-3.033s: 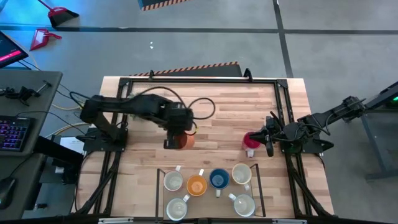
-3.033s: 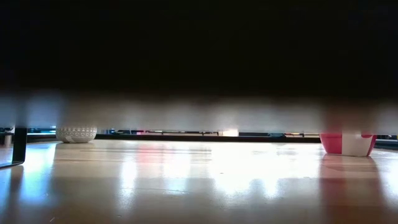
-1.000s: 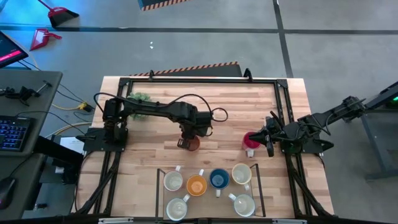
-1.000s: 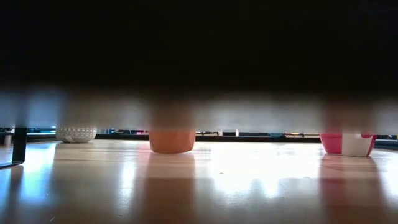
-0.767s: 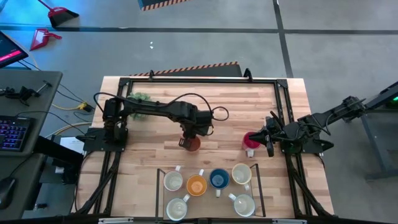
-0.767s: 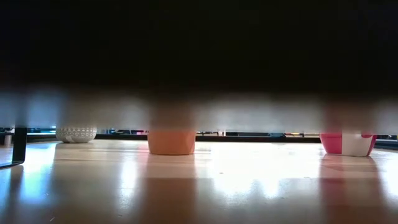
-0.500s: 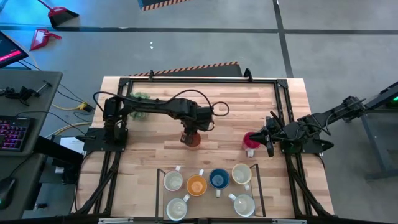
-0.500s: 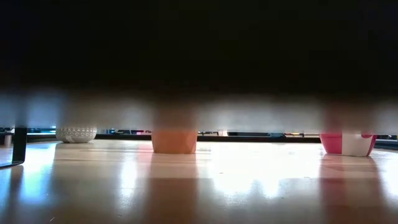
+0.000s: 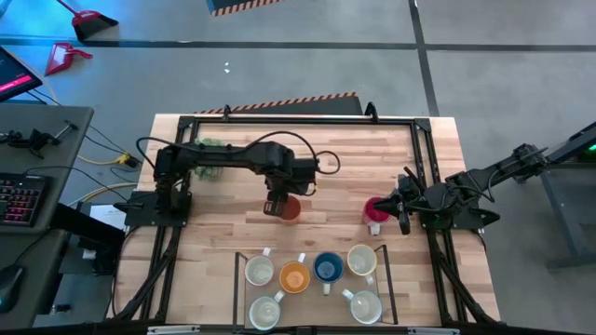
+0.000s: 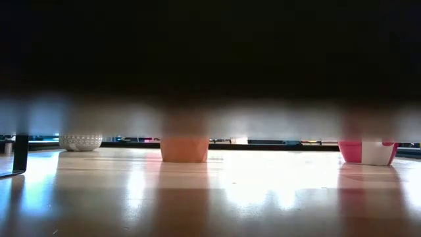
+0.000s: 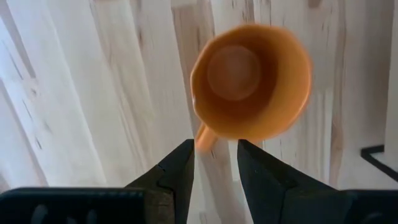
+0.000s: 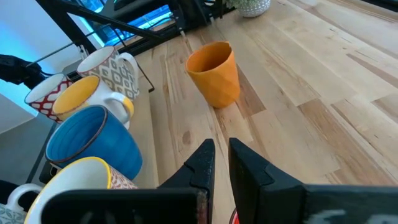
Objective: Place coffee mugs
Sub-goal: Put the orange mug on the shelf
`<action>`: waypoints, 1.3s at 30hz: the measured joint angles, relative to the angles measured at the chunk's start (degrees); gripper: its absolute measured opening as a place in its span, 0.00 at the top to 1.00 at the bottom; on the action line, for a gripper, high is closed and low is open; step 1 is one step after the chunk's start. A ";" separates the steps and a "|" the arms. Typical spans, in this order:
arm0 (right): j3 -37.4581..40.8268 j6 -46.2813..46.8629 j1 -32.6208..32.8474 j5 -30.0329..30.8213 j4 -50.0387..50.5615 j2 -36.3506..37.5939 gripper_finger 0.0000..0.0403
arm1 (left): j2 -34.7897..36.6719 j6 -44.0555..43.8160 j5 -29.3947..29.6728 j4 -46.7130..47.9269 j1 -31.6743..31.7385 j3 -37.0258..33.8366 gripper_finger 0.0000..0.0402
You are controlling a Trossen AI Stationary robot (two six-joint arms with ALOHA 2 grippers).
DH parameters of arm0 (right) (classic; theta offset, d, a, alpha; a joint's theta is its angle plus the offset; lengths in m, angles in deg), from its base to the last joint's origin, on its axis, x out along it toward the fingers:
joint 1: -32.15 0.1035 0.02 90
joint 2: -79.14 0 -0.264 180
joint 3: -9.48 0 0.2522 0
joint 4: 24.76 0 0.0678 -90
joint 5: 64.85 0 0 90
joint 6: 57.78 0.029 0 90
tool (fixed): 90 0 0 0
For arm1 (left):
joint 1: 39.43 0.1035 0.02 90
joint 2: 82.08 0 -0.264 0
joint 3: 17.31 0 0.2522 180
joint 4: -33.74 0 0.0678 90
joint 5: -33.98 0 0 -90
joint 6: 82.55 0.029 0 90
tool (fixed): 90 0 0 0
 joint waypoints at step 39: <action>-0.02 -7.05 -0.01 6.43 -3.48 -0.03 0.94 | 10.97 0.51 -5.06 11.57 1.48 -7.33 0.76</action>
